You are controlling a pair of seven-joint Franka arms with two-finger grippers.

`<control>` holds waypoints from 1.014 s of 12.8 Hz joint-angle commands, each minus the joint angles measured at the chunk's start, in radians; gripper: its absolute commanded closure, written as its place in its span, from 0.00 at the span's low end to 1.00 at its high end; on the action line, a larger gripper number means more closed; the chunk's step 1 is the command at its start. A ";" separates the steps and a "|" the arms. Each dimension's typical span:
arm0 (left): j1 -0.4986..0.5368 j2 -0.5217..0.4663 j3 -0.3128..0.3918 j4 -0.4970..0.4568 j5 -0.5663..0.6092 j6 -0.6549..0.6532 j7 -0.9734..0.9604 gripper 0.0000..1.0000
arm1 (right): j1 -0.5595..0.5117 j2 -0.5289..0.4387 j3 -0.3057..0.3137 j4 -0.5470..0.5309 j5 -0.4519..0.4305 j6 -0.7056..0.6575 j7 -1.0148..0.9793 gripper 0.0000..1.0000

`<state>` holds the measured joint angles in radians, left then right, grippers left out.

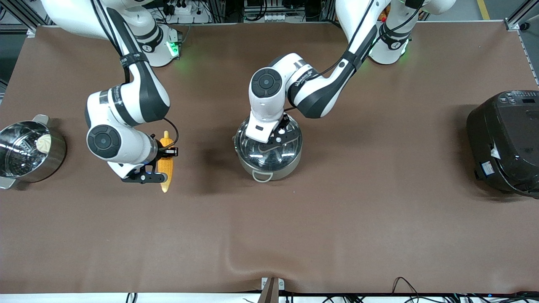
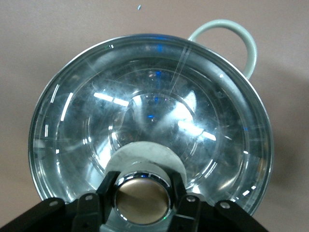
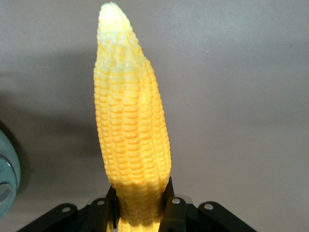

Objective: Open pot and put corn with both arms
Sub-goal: 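Lift the corn with the right gripper while the left gripper holds the lid, then lift the glass lid off with the left gripper while the right gripper carries corn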

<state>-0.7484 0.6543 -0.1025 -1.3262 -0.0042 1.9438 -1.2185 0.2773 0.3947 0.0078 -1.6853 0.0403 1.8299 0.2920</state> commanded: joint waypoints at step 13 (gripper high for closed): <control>0.400 -0.421 -0.002 -0.373 0.075 -0.165 0.414 1.00 | 0.270 0.113 0.162 0.251 -0.092 -0.046 0.019 1.00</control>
<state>-0.4004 0.2747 -0.0873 -1.6196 0.0596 1.7289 -0.8573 0.4746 0.4179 0.1760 -1.5445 0.0182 1.8028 0.3052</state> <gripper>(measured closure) 0.498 0.634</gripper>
